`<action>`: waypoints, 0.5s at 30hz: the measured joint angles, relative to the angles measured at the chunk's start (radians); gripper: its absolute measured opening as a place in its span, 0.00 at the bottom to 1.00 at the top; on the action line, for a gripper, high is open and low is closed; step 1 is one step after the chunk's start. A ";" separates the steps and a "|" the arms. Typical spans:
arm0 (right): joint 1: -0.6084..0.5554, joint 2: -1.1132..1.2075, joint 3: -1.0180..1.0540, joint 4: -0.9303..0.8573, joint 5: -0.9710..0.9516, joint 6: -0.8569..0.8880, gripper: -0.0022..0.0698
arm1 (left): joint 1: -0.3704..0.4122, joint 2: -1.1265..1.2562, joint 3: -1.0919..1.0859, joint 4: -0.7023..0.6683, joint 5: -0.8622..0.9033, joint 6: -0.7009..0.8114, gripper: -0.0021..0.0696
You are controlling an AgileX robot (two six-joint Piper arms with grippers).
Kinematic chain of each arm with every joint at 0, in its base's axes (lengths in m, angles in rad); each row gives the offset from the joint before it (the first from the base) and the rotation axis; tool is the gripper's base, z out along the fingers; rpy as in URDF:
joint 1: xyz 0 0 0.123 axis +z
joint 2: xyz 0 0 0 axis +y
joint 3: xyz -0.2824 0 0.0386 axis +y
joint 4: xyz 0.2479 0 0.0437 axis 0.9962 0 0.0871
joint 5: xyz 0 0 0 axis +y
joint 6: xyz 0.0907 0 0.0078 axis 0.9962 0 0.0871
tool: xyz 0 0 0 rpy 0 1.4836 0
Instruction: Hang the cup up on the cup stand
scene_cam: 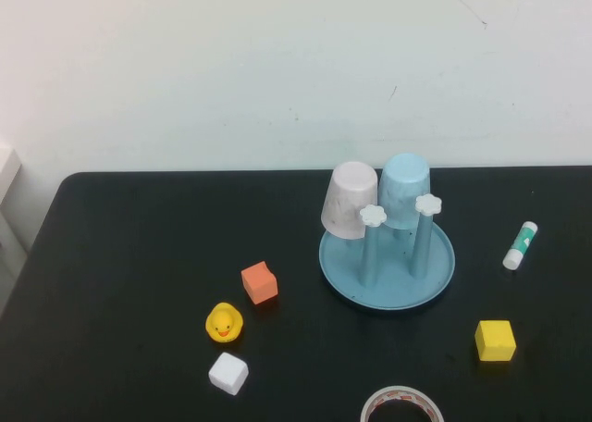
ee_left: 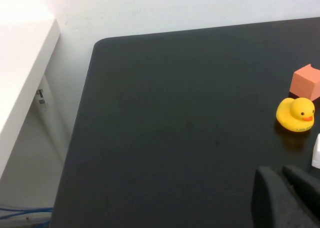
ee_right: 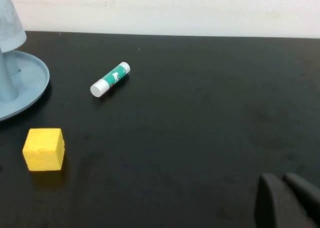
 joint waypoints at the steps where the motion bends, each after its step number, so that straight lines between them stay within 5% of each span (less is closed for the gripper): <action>1: 0.000 0.000 0.000 0.002 0.000 0.000 0.03 | 0.000 0.000 0.000 0.000 0.000 0.000 0.03; 15: 0.000 0.000 0.000 0.006 0.000 0.000 0.03 | 0.000 0.000 0.000 0.000 0.000 0.003 0.03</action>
